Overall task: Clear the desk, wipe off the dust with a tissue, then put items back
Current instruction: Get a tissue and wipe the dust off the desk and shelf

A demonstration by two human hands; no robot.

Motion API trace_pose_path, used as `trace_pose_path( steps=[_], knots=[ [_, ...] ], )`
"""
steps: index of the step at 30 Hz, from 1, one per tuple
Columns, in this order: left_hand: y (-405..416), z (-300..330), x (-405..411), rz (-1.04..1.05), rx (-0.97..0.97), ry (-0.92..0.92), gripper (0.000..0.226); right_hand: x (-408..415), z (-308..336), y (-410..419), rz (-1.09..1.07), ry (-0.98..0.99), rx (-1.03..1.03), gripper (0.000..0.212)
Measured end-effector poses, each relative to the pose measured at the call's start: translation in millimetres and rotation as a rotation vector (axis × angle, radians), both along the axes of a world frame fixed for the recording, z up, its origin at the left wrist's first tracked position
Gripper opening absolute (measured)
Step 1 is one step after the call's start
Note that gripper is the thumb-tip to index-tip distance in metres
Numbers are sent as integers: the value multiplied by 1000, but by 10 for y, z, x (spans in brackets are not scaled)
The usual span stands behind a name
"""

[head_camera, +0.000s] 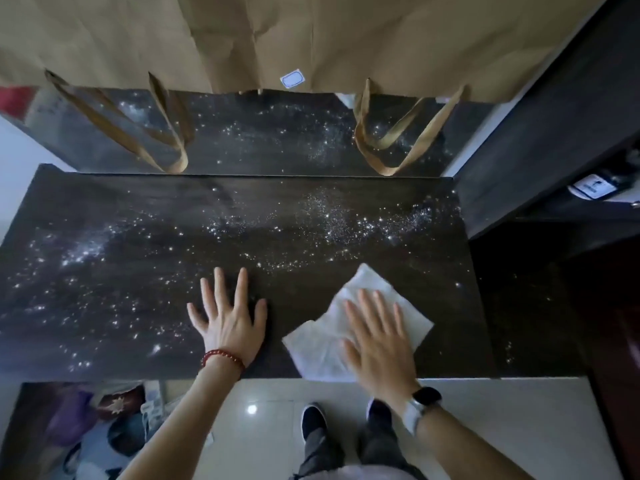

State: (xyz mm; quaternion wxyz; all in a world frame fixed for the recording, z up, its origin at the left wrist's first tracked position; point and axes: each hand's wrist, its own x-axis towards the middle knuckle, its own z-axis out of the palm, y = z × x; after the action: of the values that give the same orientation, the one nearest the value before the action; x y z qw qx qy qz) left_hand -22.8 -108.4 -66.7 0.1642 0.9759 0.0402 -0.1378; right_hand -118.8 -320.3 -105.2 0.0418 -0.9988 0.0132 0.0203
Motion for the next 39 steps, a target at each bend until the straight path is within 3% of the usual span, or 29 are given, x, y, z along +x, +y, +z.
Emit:
trace_pose_path(
  steps=[4,13,15,17,19,25,32,34,39],
  knots=[
    [-434,-94,86,-172,74,32,63,6,59,-824,-431,52,-19,62],
    [-504,-188,111,-146,149,24,72,1511,77,-641,-501,-36,114,64],
    [-504,-195,119,-134,153,23,72,1599,84,-345,-323,-69,118,59],
    [-509,-194,119,-127,157,21,72,1399,63,-104,-2,-64,98,55],
    [-512,-191,133,-121,165,26,73,1110,67,-228,151,-17,71,55],
    [-549,-194,130,-107,166,16,72,1201,103,-1232,-426,12,81,70],
    [-550,-211,97,-99,181,7,71,1997,73,-1201,-639,-54,146,77],
    [-551,-210,107,-96,185,6,72,1986,74,-883,-503,-50,151,71],
    [-547,-206,106,-98,181,14,73,1627,92,-550,133,0,60,61]
  ],
)
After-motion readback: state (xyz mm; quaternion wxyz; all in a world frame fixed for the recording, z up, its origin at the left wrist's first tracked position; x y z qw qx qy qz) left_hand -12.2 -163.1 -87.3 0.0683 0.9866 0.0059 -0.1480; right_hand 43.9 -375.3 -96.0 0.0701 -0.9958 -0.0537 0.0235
